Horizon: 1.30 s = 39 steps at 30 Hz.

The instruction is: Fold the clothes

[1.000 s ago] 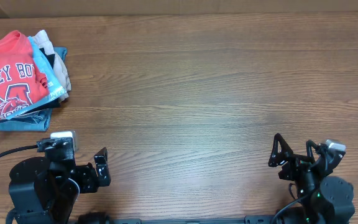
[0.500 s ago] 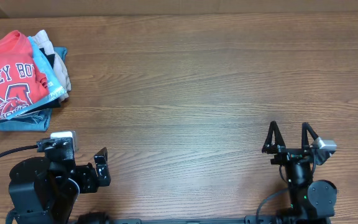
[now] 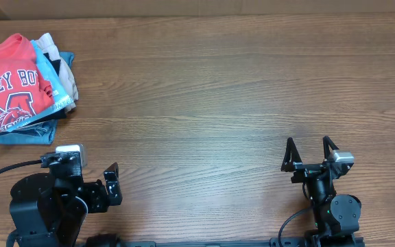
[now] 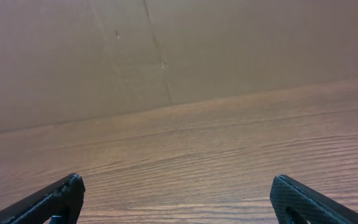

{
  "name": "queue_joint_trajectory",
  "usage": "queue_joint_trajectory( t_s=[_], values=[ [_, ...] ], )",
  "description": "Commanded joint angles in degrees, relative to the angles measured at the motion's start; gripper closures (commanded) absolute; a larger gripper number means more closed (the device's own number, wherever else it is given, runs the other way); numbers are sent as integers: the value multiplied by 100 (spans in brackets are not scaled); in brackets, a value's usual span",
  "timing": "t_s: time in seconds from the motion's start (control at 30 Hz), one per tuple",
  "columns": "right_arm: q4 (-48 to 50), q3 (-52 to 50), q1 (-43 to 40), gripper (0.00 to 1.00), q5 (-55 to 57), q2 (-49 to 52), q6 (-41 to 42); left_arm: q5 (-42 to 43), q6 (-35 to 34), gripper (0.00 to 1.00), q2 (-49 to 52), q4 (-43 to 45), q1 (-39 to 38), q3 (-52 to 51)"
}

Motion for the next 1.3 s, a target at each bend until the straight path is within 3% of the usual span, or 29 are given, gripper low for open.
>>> queue_joint_trajectory(
  t_s=[0.0,1.03,1.27],
  values=[
    [33,-59,-11,0,-94,-52,-81,22,50,0,-24,4,-37,-28],
    [35,-59,-11,0,-94,-52,-81,22,50,0,-46,4,-37,-52],
    [33,-59,-11,0,-94,-52,-81,-203,160,0,-621,223,-39,-577]
  ],
)
